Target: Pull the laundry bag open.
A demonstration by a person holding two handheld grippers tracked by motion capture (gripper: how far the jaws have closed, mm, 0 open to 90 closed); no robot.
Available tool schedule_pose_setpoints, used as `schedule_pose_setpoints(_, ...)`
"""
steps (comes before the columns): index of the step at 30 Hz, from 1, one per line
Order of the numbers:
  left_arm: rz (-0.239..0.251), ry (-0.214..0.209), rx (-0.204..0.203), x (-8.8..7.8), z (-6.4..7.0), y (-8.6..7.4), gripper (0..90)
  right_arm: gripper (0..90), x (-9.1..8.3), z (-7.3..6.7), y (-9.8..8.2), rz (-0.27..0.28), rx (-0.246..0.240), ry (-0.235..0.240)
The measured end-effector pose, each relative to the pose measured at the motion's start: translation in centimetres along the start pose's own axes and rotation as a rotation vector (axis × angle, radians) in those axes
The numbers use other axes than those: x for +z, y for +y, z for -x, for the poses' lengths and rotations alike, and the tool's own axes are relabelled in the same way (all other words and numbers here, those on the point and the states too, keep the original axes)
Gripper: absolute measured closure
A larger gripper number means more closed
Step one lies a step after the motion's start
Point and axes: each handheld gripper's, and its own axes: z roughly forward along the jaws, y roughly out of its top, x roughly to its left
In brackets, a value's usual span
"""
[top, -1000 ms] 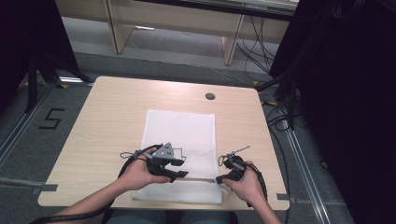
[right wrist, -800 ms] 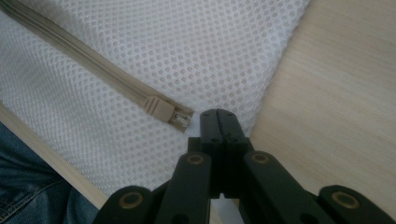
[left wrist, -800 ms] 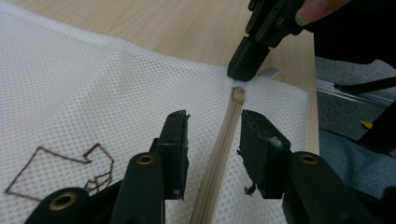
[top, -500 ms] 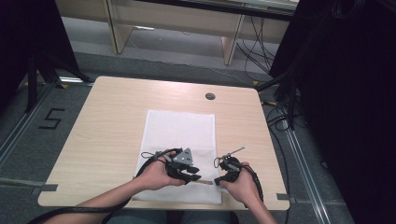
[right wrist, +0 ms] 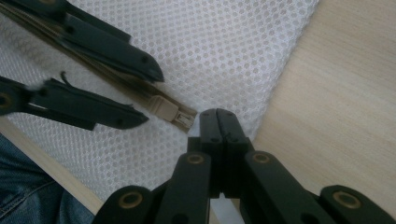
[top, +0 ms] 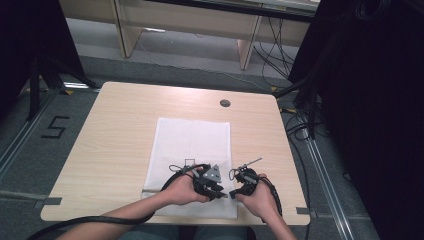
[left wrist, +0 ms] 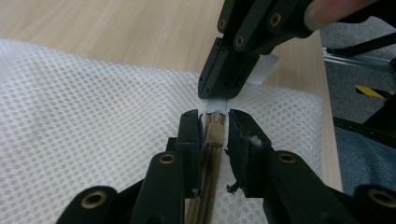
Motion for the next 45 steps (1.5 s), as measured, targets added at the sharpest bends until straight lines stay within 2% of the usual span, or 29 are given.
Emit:
schedule_pose_setpoints(1,-0.001,-0.005,-0.022,0.4,0.0,-0.1,73.7,90.0,0.0,-0.1,0.0,0.002,0.003,-0.003)
schedule_pose_setpoints(7,-0.014,-0.006,-0.012,1.1,-0.1,0.0,73.5,90.0,0.0,0.0,0.0,0.001,0.004,-0.004)
schedule_pose_setpoints(10,-0.015,-0.011,-0.029,1.3,0.0,0.1,76.4,90.0,0.0,-0.1,0.0,0.000,0.004,-0.003)
schedule_pose_setpoints(13,-0.013,-0.003,-0.020,1.1,0.1,0.0,79.7,90.0,-0.1,0.0,0.0,0.000,0.003,0.010)
schedule_pose_setpoints(15,-0.018,0.001,-0.007,1.0,0.2,0.2,80.9,90.0,-0.1,-0.1,0.0,-0.007,0.030,0.005)
schedule_pose_setpoints(17,-0.018,0.001,0.011,0.9,0.4,0.4,81.2,90.0,0.0,0.1,0.0,0.003,0.009,0.006)
schedule_pose_setpoints(20,-0.016,0.013,0.032,0.9,0.6,0.5,81.4,90.0,0.0,0.1,0.0,0.003,0.010,0.003)
schedule_pose_setpoints(22,0.006,0.006,0.002,0.8,0.7,0.6,83.0,90.0,0.0,0.2,0.0,0.005,0.009,0.014)
schedule_pose_setpoints(23,0.011,0.001,-0.021,0.7,0.7,0.7,87.1,90.0,0.0,0.2,0.0,0.006,0.011,0.017)
schedule_pose_setpoints(25,0.008,0.000,-0.017,0.7,0.7,0.8,87.1,90.0,0.0,0.2,0.0,0.007,0.010,0.016)
schedule_pose_setpoints(27,-0.005,0.007,0.009,0.8,0.7,0.7,87.1,90.0,0.0,0.2,0.0,0.004,0.009,0.015)
schedule_pose_setpoints(29,-0.010,0.006,0.011,0.7,0.6,0.7,87.2,90.0,0.0,0.1,0.0,-0.003,0.019,0.014)
schedule_pose_setpoints(35,0.004,0.000,-0.019,0.9,0.6,0.4,87.0,90.0,0.0,0.1,0.0,-0.005,0.022,0.022)
schedule_pose_setpoints(36,0.008,0.002,-0.035,1.0,0.6,0.2,87.0,90.0,0.0,0.2,0.0,-0.001,0.015,0.016)
schedule_pose_setpoints(37,0.008,0.003,-0.023,1.1,0.6,0.2,87.0,90.0,0.0,0.2,0.0,-0.001,0.015,0.016)
schedule_pose_setpoints(39,0.002,0.003,-0.029,1.3,0.6,0.1,86.7,90.0,0.0,0.1,0.0,-0.005,0.020,0.023)
schedule_pose_setpoints(41,0.003,-0.001,-0.057,1.4,0.7,0.0,86.4,90.0,0.0,0.1,0.0,-0.002,0.014,0.018)
schedule_pose_setpoints(45,0.003,0.008,-0.072,1.4,0.7,0.0,87.1,90.0,0.0,0.1,0.0,0.000,0.011,0.015)
